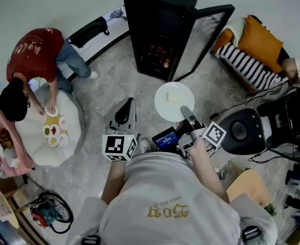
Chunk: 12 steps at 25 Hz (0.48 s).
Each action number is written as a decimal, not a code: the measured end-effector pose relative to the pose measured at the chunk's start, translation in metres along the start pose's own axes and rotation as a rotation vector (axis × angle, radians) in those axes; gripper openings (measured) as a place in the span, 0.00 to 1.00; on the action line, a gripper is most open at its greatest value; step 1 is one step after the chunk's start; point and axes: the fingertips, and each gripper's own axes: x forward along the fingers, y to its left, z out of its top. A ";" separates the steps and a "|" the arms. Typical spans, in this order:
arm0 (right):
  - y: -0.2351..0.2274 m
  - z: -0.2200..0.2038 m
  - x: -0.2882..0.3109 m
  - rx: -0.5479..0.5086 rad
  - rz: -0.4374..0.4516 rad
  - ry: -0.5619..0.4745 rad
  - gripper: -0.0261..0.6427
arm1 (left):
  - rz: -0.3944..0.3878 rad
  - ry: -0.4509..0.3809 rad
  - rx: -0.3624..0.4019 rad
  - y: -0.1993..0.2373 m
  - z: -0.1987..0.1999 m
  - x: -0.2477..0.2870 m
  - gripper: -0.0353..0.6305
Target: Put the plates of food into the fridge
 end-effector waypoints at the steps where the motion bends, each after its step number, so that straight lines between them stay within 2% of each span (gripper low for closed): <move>1: 0.000 0.001 0.001 -0.004 0.002 0.001 0.08 | 0.004 0.000 0.001 0.001 0.000 0.000 0.05; 12: 0.000 0.002 0.003 -0.021 0.014 0.036 0.08 | 0.037 0.005 0.009 0.000 -0.003 -0.004 0.05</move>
